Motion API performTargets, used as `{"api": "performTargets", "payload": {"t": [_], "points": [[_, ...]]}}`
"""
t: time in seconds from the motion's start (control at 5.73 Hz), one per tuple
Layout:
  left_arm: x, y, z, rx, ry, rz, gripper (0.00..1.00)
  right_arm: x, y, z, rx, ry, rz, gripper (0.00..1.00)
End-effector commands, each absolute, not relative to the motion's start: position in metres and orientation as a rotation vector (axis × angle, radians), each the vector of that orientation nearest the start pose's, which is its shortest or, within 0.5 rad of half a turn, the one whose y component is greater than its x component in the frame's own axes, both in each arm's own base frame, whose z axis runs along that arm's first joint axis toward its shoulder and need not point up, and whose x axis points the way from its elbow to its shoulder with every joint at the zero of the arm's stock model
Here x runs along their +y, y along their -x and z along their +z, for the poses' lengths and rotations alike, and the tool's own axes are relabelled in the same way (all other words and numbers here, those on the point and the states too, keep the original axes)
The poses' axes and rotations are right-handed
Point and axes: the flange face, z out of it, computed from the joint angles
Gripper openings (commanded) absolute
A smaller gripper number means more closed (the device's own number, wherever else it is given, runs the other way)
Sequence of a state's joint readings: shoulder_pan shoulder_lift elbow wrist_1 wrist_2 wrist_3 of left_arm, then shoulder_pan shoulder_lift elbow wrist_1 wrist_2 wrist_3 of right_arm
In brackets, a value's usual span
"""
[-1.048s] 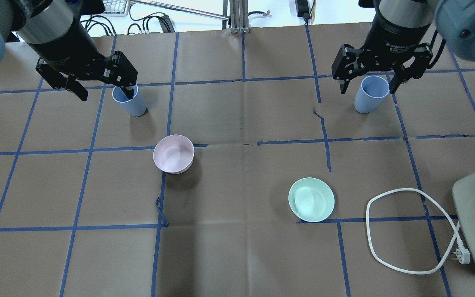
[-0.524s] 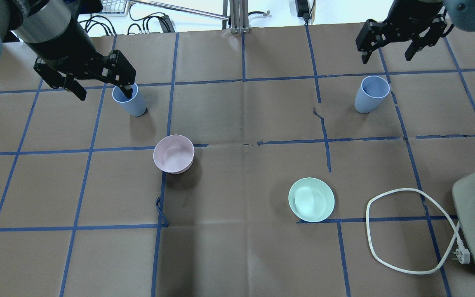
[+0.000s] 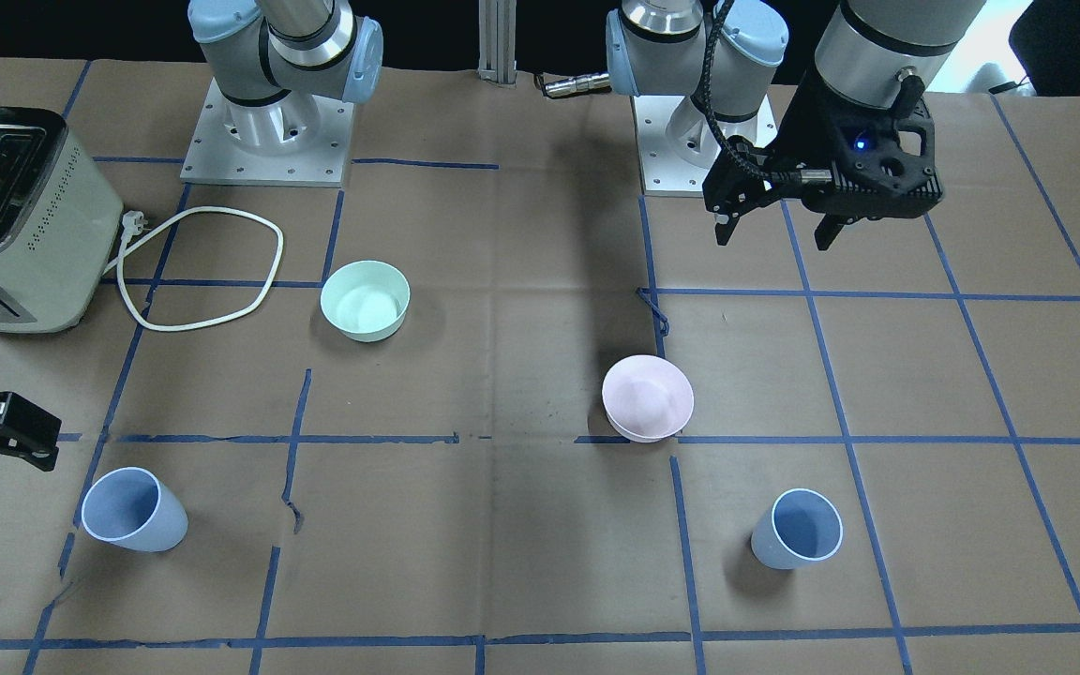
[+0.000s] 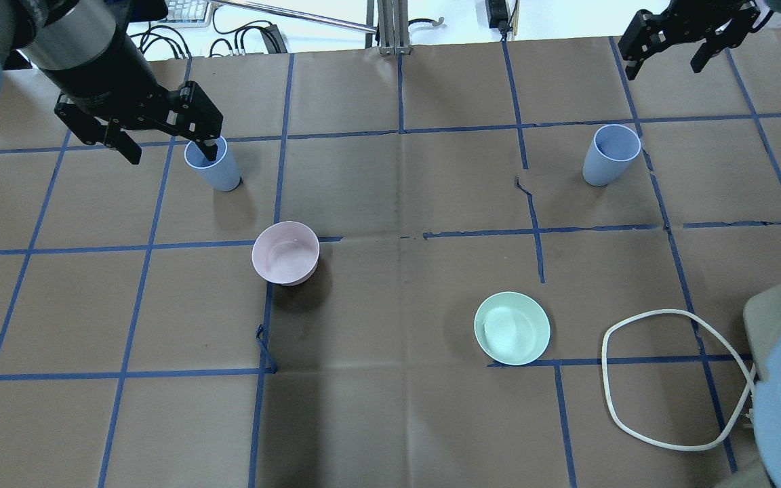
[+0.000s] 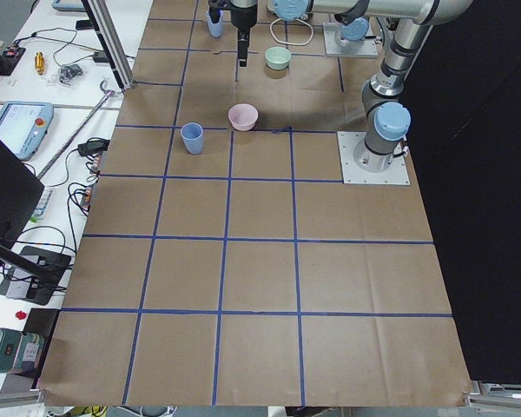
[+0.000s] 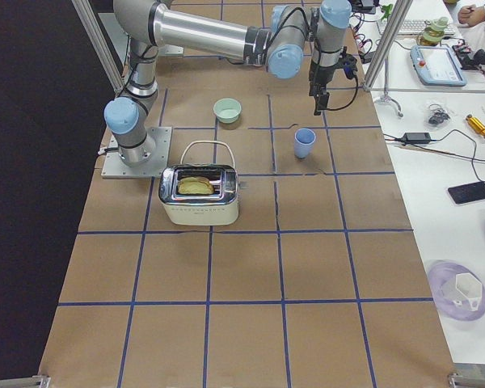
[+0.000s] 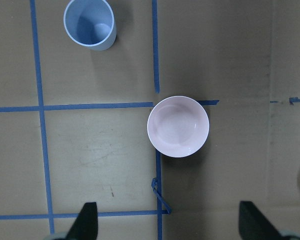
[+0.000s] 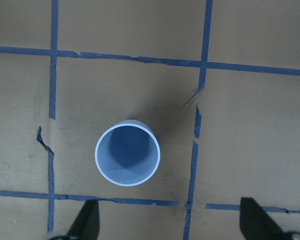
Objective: Stack blue cups with both arms
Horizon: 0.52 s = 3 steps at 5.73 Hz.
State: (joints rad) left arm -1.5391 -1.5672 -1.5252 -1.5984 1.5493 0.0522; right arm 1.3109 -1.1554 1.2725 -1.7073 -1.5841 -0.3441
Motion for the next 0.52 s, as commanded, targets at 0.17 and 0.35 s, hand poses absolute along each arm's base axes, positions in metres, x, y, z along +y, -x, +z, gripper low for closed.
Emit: {"api": "performTargets", "payload": {"t": [0.17, 0.35], "points": [[-0.496, 0.12, 0.51, 3.163, -0.034, -0.038, 0.99, -0.684, 0.055, 0.319, 3.115, 0.127, 0.099, 1.0], [-0.501, 0.115, 0.513, 3.166, -0.032, -0.048, 0.99, -0.676, 0.053, 0.293, 3.118, 0.124, 0.088, 1.0]]}}
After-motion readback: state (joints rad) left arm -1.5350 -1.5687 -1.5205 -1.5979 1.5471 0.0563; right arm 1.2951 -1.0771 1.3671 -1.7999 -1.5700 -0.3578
